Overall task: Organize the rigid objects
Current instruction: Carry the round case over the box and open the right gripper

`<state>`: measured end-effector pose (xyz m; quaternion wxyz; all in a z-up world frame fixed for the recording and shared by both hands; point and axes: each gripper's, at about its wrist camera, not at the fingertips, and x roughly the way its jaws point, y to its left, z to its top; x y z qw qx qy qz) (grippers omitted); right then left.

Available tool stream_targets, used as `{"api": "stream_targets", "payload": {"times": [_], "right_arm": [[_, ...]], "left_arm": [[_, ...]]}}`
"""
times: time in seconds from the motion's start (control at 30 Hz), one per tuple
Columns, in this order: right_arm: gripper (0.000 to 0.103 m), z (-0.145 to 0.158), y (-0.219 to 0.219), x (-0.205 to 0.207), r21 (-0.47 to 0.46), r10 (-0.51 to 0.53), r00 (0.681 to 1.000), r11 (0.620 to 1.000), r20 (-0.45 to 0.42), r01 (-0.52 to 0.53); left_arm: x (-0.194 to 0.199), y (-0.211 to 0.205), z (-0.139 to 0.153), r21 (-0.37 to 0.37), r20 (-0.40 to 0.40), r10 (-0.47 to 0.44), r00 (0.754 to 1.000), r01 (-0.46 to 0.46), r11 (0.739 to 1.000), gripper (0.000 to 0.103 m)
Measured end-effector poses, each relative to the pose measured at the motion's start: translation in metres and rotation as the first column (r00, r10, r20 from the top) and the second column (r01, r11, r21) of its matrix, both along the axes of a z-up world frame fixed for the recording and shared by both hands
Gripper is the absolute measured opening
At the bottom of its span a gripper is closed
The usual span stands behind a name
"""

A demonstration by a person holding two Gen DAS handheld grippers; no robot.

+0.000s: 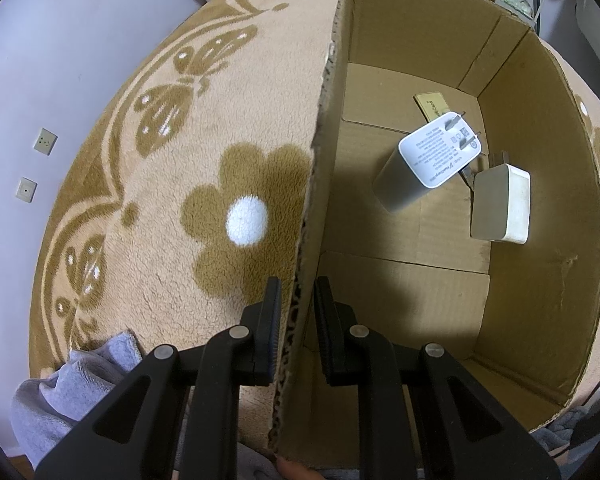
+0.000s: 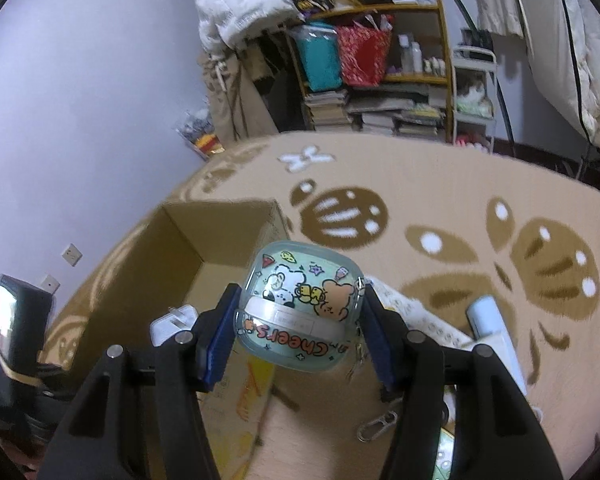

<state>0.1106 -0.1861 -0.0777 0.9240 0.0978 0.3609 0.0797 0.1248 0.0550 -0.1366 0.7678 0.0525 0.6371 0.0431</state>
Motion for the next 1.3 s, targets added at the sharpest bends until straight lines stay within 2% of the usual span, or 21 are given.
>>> {"api": "stream_targets", "payload": {"times": [0.3, 0.5, 0.63, 0.77, 1.03, 1.13, 1.3], "right_arm": [[0.062, 0.047, 0.039, 0.004, -0.015, 0.113, 0.988, 0.994, 0.107, -0.112], [0.062, 0.056, 0.055, 0.002, 0.008, 0.158, 0.98, 0.987, 0.122, -0.16], [0.062, 0.047, 0.062, 0.006, 0.008, 0.17, 0.98, 0.985, 0.099, -0.172], [0.062, 0.03, 0.06, 0.014, 0.056, 0.16, 0.986, 0.985, 0.047, -0.163], [0.062, -0.006, 0.057, 0.033, 0.092, 0.139, 0.989, 0.987, -0.052, -0.134], [0.062, -0.016, 0.059, 0.036, 0.083, 0.142, 0.987, 0.987, -0.076, -0.136], [0.062, -0.017, 0.07, 0.035, 0.009, 0.177, 0.981, 0.984, -0.073, -0.177]], "left_arm": [[-0.001, -0.001, -0.002, 0.008, -0.001, -0.003, 1.0, 0.003, 1.0, 0.016], [-0.001, -0.002, -0.002, 0.007, -0.001, -0.003, 1.0, 0.003, 1.0, 0.016], [-0.001, -0.002, -0.002, 0.006, -0.001, -0.003, 1.0, 0.003, 1.0, 0.016], [-0.001, -0.002, -0.002, 0.003, -0.002, -0.001, 1.0, 0.001, 1.0, 0.016], [0.0, -0.003, -0.002, 0.005, -0.003, -0.001, 1.0, 0.001, 1.0, 0.016], [0.001, -0.003, -0.002, 0.004, -0.004, 0.0, 1.0, 0.0, 1.0, 0.016], [0.001, -0.002, -0.001, 0.003, -0.003, 0.0, 1.0, 0.0, 1.0, 0.016]]}}
